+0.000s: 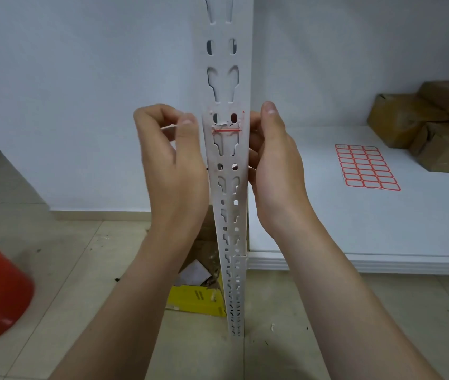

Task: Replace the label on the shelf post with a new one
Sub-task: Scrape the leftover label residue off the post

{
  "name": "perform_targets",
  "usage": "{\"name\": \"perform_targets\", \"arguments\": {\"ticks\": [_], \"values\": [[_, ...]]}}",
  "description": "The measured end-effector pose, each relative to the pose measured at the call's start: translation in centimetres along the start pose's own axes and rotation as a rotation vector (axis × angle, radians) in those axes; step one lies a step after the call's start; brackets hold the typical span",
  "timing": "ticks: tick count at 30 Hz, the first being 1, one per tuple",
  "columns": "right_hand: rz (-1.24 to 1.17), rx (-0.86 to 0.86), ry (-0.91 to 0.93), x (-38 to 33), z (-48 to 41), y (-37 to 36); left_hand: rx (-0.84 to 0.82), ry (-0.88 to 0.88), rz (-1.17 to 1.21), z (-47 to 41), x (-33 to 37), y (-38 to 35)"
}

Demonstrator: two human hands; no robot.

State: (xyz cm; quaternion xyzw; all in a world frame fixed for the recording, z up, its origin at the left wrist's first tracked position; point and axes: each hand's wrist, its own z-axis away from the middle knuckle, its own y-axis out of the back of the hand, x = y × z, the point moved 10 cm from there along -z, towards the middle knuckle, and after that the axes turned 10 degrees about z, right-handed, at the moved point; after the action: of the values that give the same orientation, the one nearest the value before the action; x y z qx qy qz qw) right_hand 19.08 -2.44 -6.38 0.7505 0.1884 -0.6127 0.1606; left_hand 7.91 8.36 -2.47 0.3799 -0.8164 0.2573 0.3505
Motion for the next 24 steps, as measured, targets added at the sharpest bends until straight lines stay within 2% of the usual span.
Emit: {"name": "perform_targets", "arguments": {"ticks": [4,8,15,24], "values": [[-0.033,0.006,0.036,-0.3,0.0,-0.2,-0.212,0.258,0.141,0.6,-1.6,-2.7],[-0.046,-0.016,0.079,-0.8,0.4,-0.4,-0.190,0.394,0.214,1.0,-2.3,-3.2],[-0.033,0.001,0.048,-0.8,0.4,-0.9,-0.128,0.487,0.268,1.2,-2.1,-3.7],[-0.018,-0.009,0.049,-0.7,0.3,-1.3,-0.093,0.497,0.278,1.3,-1.7,-4.1]]}}
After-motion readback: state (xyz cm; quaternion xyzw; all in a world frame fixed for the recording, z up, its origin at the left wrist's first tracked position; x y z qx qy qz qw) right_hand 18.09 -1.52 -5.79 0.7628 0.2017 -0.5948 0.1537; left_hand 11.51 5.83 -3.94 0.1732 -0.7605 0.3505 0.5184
